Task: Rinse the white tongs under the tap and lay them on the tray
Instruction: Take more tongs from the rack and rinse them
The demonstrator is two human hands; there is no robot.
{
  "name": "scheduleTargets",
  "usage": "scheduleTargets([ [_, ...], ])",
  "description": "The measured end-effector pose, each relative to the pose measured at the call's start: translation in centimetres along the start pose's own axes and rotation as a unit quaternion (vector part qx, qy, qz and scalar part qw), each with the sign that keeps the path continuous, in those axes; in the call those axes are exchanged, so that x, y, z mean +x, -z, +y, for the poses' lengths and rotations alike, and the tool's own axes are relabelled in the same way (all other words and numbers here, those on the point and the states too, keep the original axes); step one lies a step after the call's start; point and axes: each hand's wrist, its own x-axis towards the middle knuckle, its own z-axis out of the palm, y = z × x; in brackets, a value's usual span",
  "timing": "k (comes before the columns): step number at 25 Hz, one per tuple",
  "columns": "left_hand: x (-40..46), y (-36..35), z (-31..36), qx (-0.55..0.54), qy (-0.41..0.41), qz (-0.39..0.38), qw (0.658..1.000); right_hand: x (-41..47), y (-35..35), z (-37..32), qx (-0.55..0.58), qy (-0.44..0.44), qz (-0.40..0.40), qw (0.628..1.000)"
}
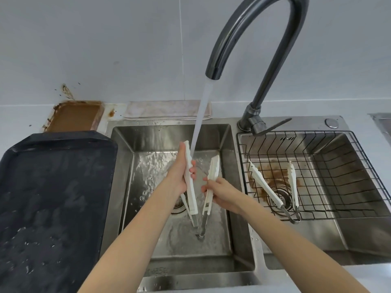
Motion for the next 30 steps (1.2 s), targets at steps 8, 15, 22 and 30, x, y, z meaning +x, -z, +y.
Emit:
scheduleTargets([
  [8,0.1,3.4,0.1,-0.219,-0.009,-0.024,0.975,0.8,-0.4,-2.4,0.289,0.039,-0.010,0.956],
  [15,1.4,5.9,-1.6,-0.206,-0.001,0.078,0.975,0.5,-2.3,-4.8,0.240,0.054,-0.066,0.967],
  [22,1.8,4.9,-3.9,-0.104,0.039,0.090,0.990,0.6,-3.0,-4.3,0.113,0.068,0.008,0.991],
  [30,1.0,4.9,-4.4,-0.076,-0.011,0.119,0.990,1.5,-4.0,-4.4,0.065,0.074,0.056,0.994],
])
